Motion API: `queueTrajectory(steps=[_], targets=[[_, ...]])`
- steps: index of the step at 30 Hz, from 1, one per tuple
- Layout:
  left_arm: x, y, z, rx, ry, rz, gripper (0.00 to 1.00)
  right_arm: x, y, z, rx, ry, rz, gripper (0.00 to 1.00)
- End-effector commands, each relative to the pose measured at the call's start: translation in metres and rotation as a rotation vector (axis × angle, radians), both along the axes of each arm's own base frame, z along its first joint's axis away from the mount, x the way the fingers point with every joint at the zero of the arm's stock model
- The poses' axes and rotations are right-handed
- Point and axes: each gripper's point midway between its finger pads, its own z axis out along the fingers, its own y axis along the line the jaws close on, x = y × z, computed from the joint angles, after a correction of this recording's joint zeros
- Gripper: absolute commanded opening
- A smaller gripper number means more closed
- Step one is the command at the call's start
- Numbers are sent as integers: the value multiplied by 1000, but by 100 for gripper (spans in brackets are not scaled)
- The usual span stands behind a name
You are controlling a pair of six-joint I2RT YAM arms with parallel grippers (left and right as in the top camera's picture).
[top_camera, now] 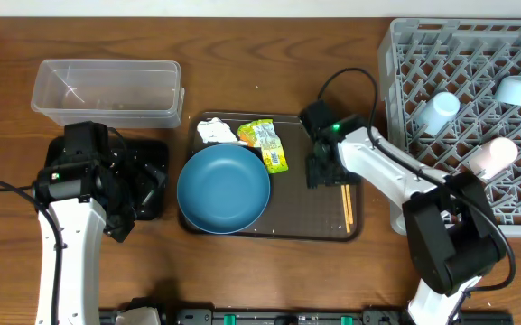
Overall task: Sort waste into correct bins and load items into the dishwasher rack
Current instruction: 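Move the right gripper to the wooden chopsticks and grasp one, then carry the chopstick right and drop it into the dish rack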
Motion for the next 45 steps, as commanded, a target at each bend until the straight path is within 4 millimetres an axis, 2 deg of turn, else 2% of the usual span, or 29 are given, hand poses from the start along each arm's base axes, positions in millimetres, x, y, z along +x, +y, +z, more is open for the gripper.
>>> queueTrajectory(steps=[1, 10, 13, 22, 28, 33, 35, 38, 42, 45], targets=[[3, 3, 4, 17, -11, -5, 98, -8, -5, -10, -3, 19, -18, 65], [3, 3, 4, 17, -11, -5, 98, -7, -4, -13, 0, 13, -17, 65], [3, 3, 4, 17, -11, -5, 98, -9, -4, -15, 0, 14, -14, 63], [3, 3, 4, 17, -11, -5, 98, -19, -12, -30, -25, 18, -35, 35], [3, 3, 4, 17, -11, -5, 98, -23, -15, -34, -33, 20, -44, 1], [3, 3, 4, 17, -11, -5, 98, -19, -5, -29, 20, 25, -41, 1], [3, 3, 4, 17, -11, -5, 98, -13, -1, -20, 38, 18, -44, 1], [3, 3, 4, 17, -11, -5, 98, 5, 2, 8, 60, -16, -40, 1], [3, 3, 4, 17, -11, -5, 98, 37, -4, 66, 93, -100, -17, 1], [3, 3, 4, 17, -11, -5, 98, 62, -23, 116, 113, -188, -15, 1]])
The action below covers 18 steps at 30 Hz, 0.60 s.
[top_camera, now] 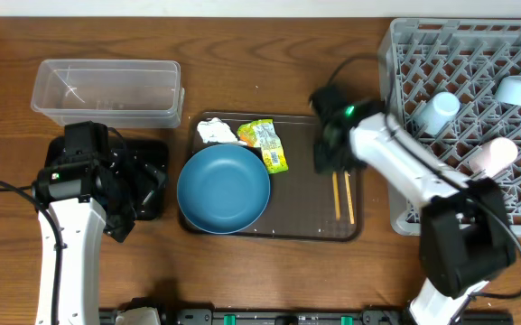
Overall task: Sort waste into correct bins and load items into the dishwasher rack
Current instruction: 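Carry the chopstick right and drop it into the dish rack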
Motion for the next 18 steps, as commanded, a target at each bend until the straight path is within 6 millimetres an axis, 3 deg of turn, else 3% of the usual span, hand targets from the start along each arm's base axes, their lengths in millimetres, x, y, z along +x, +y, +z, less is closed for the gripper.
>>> queueTrajectory(steps=[1, 4, 8, 13, 18], targets=[[3, 3, 4, 17, -11, -5, 98, 36, -23, 69, 39, -163, 8, 1], [3, 3, 4, 17, -11, -5, 98, 56, -58, 105, 40, -243, -36, 1], [3, 3, 4, 17, -11, -5, 98, 75, -106, 130, 25, -317, -114, 1], [3, 3, 4, 17, -11, -5, 98, 98, -157, 136, 18, -401, -201, 2], [3, 3, 4, 17, -11, -5, 98, 114, -174, 129, 0, -430, -204, 3]])
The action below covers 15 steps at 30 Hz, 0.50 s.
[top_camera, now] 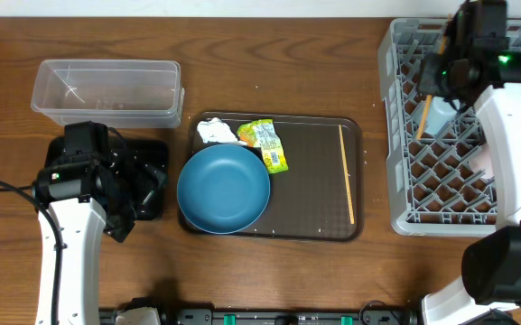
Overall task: Sort waste into correct bins and load items into the dishwasher rack
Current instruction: 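Carry the chopstick right and drop it into the dish rack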
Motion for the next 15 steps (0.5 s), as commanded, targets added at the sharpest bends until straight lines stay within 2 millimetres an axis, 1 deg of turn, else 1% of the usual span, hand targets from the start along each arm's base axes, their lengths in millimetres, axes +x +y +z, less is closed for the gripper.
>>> queueTrajectory(steps=[1, 9, 13, 14, 15], targets=[[3, 3, 4, 16, -11, -5, 98, 11, -3, -14, -19, 12, 39, 2], [3, 3, 4, 16, -11, -5, 98, 31, -3, -63, -15, 78, 40, 2], [3, 3, 4, 16, -11, -5, 98, 34, -4, -77, -24, 100, 58, 2], [3, 3, 4, 16, -11, -5, 98, 35, -4, -79, -29, 103, 67, 3], [3, 3, 4, 16, -11, -5, 98, 35, -4, -79, -32, 104, 73, 6]])
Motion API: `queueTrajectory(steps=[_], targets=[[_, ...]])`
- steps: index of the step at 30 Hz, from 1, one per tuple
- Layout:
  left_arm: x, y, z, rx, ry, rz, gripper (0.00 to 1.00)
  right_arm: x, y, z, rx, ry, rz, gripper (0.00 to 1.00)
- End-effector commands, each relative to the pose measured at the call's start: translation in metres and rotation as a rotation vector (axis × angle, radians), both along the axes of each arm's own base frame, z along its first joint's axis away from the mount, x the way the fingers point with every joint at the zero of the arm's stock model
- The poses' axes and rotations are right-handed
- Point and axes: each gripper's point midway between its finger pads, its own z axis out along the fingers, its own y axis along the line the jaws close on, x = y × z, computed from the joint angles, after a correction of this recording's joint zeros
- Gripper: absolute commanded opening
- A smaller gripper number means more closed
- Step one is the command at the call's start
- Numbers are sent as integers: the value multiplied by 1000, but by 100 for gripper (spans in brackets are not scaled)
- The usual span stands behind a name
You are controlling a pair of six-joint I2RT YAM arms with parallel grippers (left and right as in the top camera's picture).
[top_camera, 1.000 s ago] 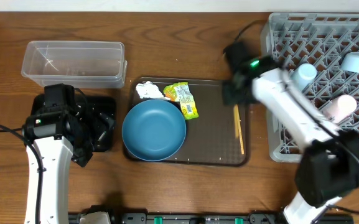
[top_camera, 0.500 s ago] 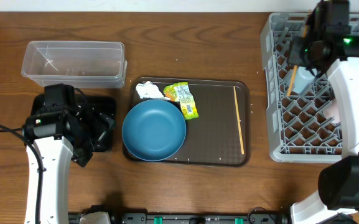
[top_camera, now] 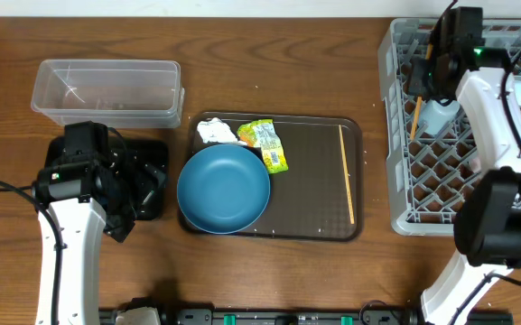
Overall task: Sort waste into correct bins and load items into the dishwasher rack
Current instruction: 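Carry the chopstick right and drop it into the dish rack, then grasp the remaining wooden chopstick on the brown tray with the right gripper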
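Note:
My right gripper (top_camera: 425,79) is over the far left part of the grey dishwasher rack (top_camera: 400,181), shut on a wooden chopstick (top_camera: 414,116) that hangs down toward the rack's grid. A second chopstick (top_camera: 346,176) lies along the right side of the dark tray (top_camera: 314,217). The tray also carries a blue plate (top_camera: 224,188), crumpled white paper (top_camera: 213,133) and a green-yellow wrapper (top_camera: 267,144). My left gripper (top_camera: 150,183) rests over a black bin (top_camera: 156,149) left of the tray. Its jaws are too dark to read.
A clear plastic bin (top_camera: 106,90) stands at the back left. The rack holds a white cup (top_camera: 441,116) and a white bowl. The right arm stretches across the rack's middle.
The right gripper with the chopstick has shifted slightly left over the rack, and the arm now lies across the rack's middle. The left arm and the tray's contents are unchanged.
The right gripper was first down on the two chopsticks at the tray's right side, then at the tray's far right corner beside them. Later one chopstick lay on the tray while the gripper held the other over the rack, where it still is.

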Motion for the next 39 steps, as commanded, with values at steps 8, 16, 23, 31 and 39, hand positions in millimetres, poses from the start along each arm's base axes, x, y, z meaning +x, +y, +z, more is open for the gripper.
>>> queueTrajectory(steps=[8, 16, 23, 31, 39], targets=[[3, 3, 4, 17, -11, -5, 98, -3, 15, 3, 35, 7, 70, 79], [3, 3, 4, 17, -11, -5, 98, -18, 57, 19, 166, 40, 164, 84], [3, 3, 4, 17, -11, -5, 98, -57, 132, 31, 325, 125, 355, 82], [3, 3, 4, 17, -11, -5, 98, -96, 164, -20, 92, 272, 278, 76], [3, 3, 4, 17, -11, -5, 98, -120, 164, -67, -16, 314, 209, 70]])
